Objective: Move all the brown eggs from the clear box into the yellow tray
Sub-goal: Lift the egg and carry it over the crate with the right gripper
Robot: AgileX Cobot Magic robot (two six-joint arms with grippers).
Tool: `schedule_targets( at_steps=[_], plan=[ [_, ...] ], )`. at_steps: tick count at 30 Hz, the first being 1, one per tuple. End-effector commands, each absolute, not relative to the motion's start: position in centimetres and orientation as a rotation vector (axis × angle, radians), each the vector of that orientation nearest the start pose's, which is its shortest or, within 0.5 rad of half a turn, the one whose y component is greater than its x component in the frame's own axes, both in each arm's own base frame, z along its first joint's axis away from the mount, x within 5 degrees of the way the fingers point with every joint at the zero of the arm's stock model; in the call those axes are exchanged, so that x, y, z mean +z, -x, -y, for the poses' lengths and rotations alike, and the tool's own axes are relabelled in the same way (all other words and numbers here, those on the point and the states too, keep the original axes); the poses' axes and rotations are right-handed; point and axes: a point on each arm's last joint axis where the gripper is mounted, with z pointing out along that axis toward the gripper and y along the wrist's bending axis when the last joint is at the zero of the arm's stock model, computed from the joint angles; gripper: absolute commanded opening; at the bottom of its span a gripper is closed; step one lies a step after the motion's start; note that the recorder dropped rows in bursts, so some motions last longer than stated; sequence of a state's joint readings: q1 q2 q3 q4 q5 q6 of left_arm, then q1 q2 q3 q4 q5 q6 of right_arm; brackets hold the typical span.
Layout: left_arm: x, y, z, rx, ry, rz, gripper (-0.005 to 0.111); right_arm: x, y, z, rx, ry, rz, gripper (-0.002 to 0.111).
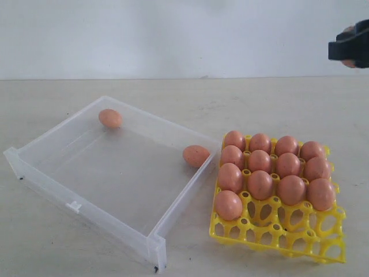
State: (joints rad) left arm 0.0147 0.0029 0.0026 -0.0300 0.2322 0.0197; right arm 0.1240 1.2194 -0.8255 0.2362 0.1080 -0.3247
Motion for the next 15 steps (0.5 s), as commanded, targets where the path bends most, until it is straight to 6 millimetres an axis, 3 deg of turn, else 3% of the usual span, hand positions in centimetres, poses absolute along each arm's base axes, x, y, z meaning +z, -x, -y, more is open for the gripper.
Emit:
schedule_targets(
  at_steps=[1, 3, 4, 5, 6, 8, 11, 15],
  plan=[
    [19.2, -5.6, 0.0, -0.010, 0.015, -1.716, -0.004, 31.7, -32.4, -5.9, 0.285, 0.246, -2.069, 0.000],
    [19.2, -5.6, 0.0, -0.010, 0.015, -1.716, -0.004, 32.5, -34.3, -9.6, 0.701, 0.389, -1.982, 0.000],
    [19.2, -5.6, 0.0, -0.010, 0.015, -1.716, -0.004, 33.1, -34.3, -11.5, 0.973, 0.533, -1.838, 0.000],
    [19.2, -5.6, 0.0, -0.010, 0.015, -1.716, -0.004, 33.6, -34.0, -12.9, 1.213, 0.532, -1.712, 0.000],
    [19.2, -5.6, 0.0, -0.010, 0.015, -1.716, -0.004, 33.3, -32.9, -14.4, 1.380, 0.650, -1.637, 0.000],
    [19.2, -5.6, 0.0, -0.010, 0.015, -1.716, -0.004, 33.2, -31.4, -15.6, 1.466, 0.759, -1.580, 0.000],
    [19.2, -5.6, 0.0, -0.010, 0.015, -1.716, -0.004, 32.0, -29.6, -15.3, 1.436, 0.792, -1.581, 0.000],
    [19.2, -5.6, 0.0, -0.010, 0.015, -1.716, -0.004, 29.0, -27.4, -11.9, 1.349, 0.693, -1.673, 0.000]
  ],
)
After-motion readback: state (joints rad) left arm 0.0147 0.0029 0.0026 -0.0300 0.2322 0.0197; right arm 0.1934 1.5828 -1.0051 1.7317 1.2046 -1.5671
